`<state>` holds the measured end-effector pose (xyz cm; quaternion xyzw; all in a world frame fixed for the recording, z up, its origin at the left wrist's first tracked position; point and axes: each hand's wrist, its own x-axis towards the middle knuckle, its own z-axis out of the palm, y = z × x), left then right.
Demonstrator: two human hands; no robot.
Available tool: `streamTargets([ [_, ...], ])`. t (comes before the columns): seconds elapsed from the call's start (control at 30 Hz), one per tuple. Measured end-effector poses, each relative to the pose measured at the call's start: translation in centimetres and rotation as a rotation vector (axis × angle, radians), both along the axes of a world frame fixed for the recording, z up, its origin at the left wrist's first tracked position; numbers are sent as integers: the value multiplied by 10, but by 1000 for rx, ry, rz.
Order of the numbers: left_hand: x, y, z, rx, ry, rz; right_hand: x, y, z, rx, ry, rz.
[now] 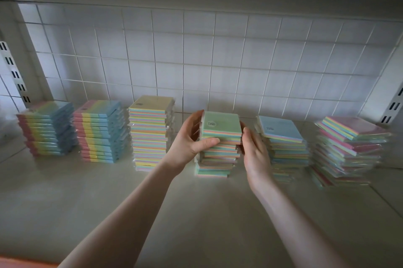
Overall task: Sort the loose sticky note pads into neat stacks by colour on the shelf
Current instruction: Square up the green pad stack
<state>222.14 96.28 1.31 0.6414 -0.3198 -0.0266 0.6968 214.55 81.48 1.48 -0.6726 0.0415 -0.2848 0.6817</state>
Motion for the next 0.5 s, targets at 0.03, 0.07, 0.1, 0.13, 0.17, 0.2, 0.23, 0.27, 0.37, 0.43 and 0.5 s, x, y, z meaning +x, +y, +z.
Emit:
streamTargets([
  [0.03, 1, 0, 0, -18, 3, 3, 0, -1, -1, 9, -1, 0],
  [0.07, 1, 1, 1, -30, 3, 6, 1, -1, -1, 25, 8, 2],
  [0.1, 2, 1, 1, -33, 7, 4, 1, -1, -1, 39, 10, 3],
  [0.13, 0, 1, 1, -30, 10, 0, 1, -1, -2, 49, 11, 7],
  [0.17, 0, 0, -1, -40, 31, 13, 2, -1, -3, 61, 8, 6],
  [0.2, -2, 0, -1, -52, 56, 22, 4, -2, -5, 98, 16, 5],
  [0.23, -4, -2, -2, -69, 92, 41, 8, -2, -8, 146, 30, 5],
  [0.27, -5, -2, -3, -69, 129, 47, 13, -2, -12, 209, 53, 0],
  [0.37, -9, -7, -11, -58, 244, 35, 26, -3, -21, 329, 175, -36],
  [0.43, -13, -11, -14, -51, 297, 65, 28, -3, -23, 384, 220, -43],
  [0.5, -14, -17, -17, -47, 343, 122, 29, -1, -24, 409, 239, -18],
])
